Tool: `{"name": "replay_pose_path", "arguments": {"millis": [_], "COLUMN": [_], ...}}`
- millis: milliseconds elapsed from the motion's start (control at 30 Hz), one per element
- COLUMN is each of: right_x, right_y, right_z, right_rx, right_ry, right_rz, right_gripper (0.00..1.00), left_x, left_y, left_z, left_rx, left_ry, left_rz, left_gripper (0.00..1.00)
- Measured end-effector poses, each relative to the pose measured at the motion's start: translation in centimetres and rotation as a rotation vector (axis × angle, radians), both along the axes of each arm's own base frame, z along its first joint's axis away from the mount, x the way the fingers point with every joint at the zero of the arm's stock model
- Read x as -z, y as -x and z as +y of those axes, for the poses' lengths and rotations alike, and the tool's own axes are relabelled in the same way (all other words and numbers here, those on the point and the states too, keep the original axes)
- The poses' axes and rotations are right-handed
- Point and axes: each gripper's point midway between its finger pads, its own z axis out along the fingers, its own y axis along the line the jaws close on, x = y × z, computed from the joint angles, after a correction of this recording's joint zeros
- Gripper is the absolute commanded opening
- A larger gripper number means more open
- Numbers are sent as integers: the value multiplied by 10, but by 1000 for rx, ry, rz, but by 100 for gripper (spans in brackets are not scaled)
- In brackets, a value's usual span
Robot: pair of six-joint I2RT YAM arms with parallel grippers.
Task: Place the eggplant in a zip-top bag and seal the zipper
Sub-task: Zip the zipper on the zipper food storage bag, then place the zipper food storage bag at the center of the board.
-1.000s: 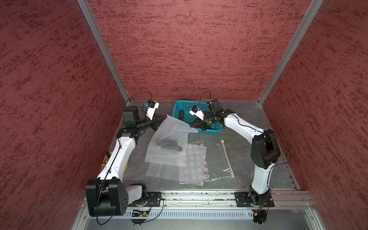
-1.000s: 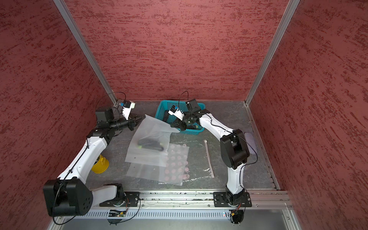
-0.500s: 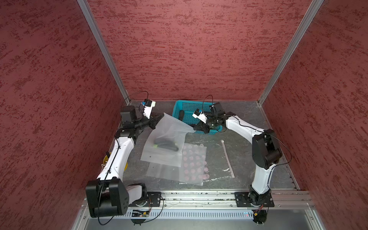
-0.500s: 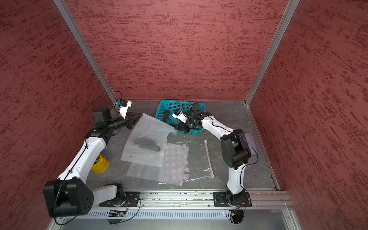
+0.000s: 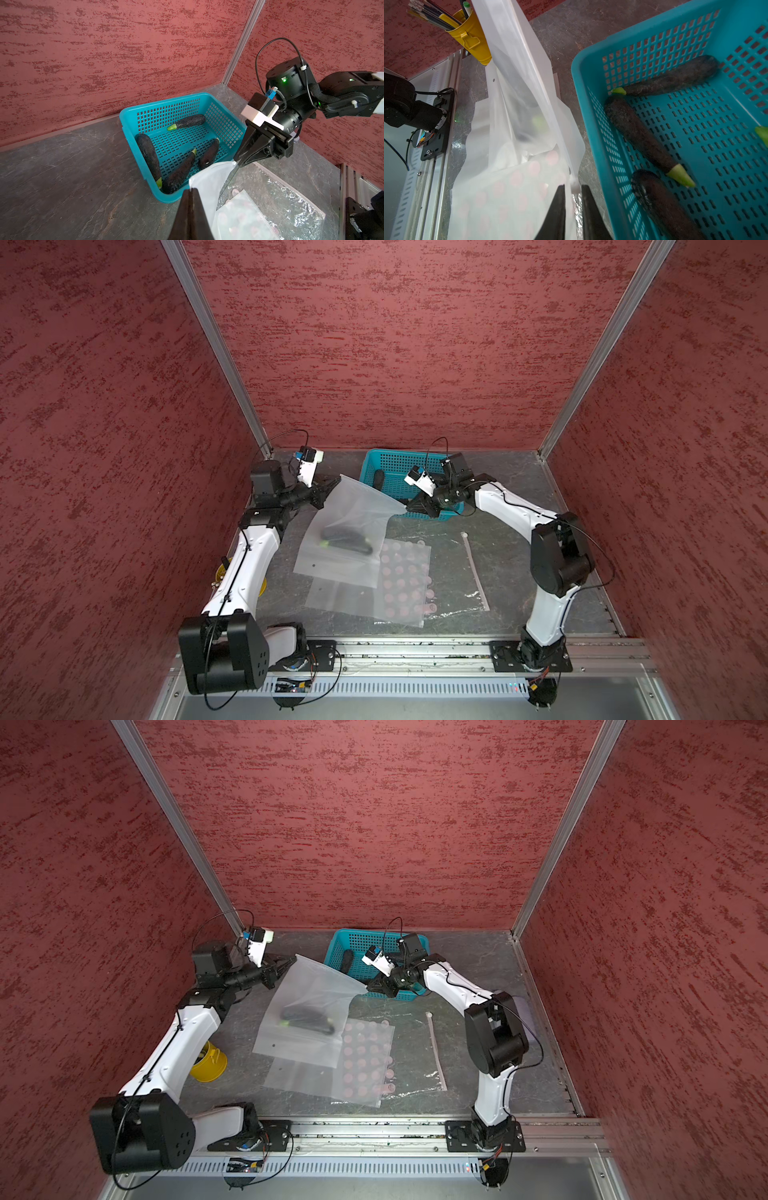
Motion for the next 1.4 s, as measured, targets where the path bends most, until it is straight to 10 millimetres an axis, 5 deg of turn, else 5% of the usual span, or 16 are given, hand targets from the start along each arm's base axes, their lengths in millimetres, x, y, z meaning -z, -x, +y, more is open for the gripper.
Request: {"name": "replay_pose_path", "arguments": {"millis": [300,500,767,1167,1400], "right_x": [-48,-49,-54,-53,-54], "right_y": [-6,-6,-21,-35,-44], "right_z": [-5,-13,-20,-42,-54], "right_rx": [46,126,258,430,494], "right_ry": [-71,-83,-106,-125,-141], "right_rz": [-99,-119,-133,-136,-124], "right_gripper": [49,64,71,77,77], "left_x": [7,10,11,30,10], "left_y": [-1,-3,-8,-24,-37], "left_z": [-18,-21,-14,28,69], "left_rx": [24,12,-58,-290,-458], "left_ry": [-17,-29,-49,-62,-58], "left_rz": [12,18,22,96,78], "left_gripper": [0,0,0,0,0]}}
